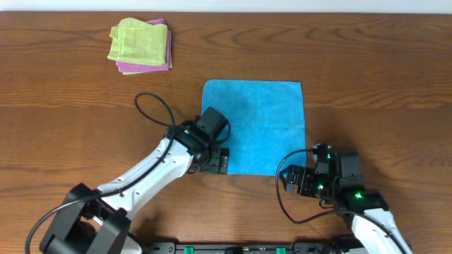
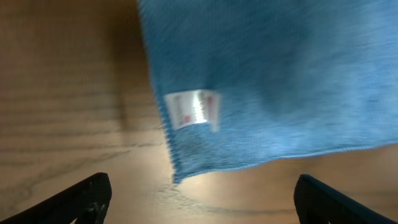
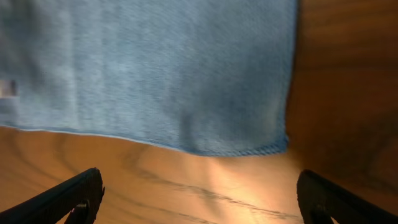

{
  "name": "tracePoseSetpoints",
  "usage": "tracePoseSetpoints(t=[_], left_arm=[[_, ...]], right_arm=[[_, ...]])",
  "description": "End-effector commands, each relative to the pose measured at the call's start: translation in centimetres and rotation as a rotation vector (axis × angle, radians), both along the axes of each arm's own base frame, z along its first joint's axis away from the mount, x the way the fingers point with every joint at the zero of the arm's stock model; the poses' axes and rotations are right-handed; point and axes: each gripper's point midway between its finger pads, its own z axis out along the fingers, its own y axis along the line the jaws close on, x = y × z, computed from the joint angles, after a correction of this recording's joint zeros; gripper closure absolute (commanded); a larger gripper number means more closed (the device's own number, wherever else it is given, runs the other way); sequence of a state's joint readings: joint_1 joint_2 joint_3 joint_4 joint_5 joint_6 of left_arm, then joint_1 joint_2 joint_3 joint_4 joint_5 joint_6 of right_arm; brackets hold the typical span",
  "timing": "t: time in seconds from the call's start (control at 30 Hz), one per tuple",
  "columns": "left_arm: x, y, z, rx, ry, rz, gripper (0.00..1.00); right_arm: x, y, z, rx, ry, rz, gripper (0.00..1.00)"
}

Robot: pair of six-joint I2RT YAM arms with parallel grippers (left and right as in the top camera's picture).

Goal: Fold the cloth

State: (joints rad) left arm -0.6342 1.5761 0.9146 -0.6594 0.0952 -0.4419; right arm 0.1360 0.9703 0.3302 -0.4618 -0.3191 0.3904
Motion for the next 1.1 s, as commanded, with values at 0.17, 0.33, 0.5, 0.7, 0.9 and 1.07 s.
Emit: tracePoseSetpoints(t=[0.17,0.33,0.5,0.7,0.9,1.07], left_arm=[[1.6,0.5,-0.2,0.024,-0.09,0.044,0.05],[1.2,0.5,-2.3,0.005,-0.083,0.063,0.05],[1.5,0.5,-2.4,0.004,-0.098,0.069,0.05],[2.8,-0.5,-2.2,-0.036,-0.154,0.069,0.05],[1.2,-0.9,-4.0,-0.054,-0.042,0.086,0.05],[-0.5,-1.0,-4.4,-0.072,0.048,0.123,0.05]], right_arm=[[0.6,-1.2,-0.3,-0.063,-0.011,-0.061,0.01],[0.3,-1.3,-1.9,-0.065,0.036,-0.077,0.01],[0.9,-1.0,-3.0,-0.051,0.048,-0.076,0.02],[1.5,-0.5,-3.8,-0.031,0.057,-0.066,0.05],[1.1,-0.6,-4.4,-0.036,0.082,-0.066,0.05],[1.2,-0.6,-4.4,-0.04,0.082,-0.068,0.08]])
